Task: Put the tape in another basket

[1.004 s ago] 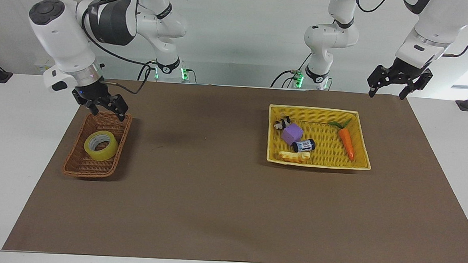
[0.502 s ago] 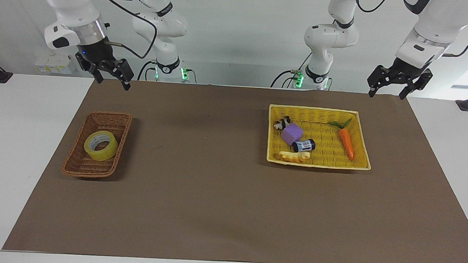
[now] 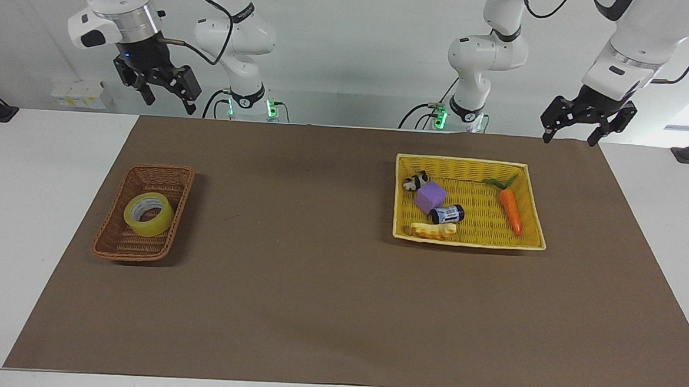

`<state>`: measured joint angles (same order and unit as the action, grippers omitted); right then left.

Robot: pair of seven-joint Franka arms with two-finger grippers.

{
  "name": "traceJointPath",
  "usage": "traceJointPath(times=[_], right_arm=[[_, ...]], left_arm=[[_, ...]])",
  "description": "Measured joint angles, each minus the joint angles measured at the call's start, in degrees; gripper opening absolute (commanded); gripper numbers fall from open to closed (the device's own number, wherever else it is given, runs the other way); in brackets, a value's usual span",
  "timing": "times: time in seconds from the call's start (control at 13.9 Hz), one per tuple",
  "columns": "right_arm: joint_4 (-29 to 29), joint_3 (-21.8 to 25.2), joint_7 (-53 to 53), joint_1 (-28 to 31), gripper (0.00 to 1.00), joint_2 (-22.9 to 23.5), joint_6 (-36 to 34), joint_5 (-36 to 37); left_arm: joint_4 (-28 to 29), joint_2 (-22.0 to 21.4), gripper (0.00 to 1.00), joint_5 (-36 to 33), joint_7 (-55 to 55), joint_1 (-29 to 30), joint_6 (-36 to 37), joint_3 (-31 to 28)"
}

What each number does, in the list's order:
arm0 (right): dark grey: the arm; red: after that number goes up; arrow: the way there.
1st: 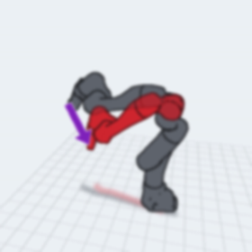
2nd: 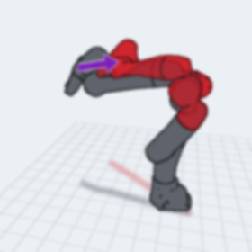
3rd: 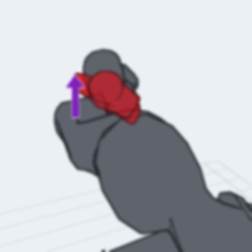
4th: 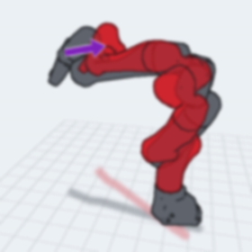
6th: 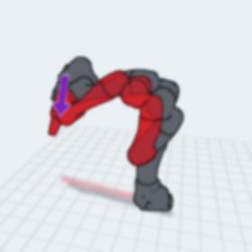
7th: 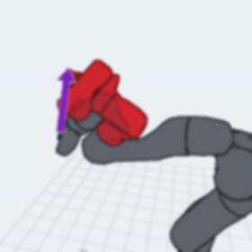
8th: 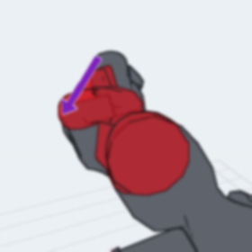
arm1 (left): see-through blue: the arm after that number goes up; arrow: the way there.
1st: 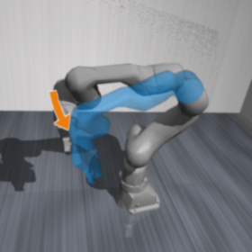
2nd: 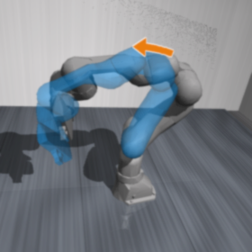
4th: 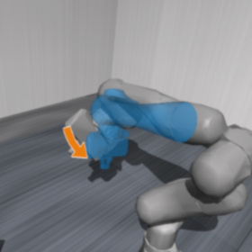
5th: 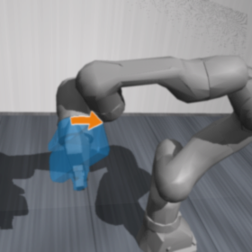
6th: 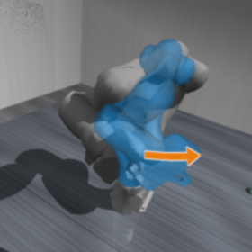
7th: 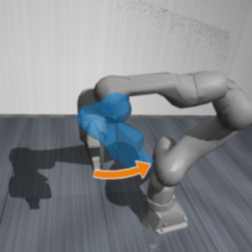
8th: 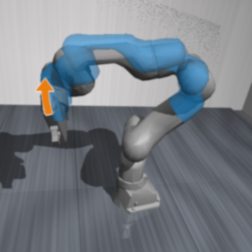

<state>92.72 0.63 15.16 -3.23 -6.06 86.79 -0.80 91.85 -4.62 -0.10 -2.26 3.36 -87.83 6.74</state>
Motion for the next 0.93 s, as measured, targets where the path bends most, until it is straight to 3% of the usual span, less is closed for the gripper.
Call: traceJointPath(times=[0.43, 0.93], right_arm=[[0.2, 0.3, -0.2, 0.0, 1.0, -0.1, 0.1, -0.5], [0.2, 1.2, -8.4, 5.2, 1.0, -0.3, -1.4, -1.4]], left_arm=[[0.0, 0.0, 1.0, 0.0, 0.0, 0.0, 0.0, 0.0], [0.0, 0.0, 1.0, 0.0, 0.0, 0.0, 0.0, 0.0]])
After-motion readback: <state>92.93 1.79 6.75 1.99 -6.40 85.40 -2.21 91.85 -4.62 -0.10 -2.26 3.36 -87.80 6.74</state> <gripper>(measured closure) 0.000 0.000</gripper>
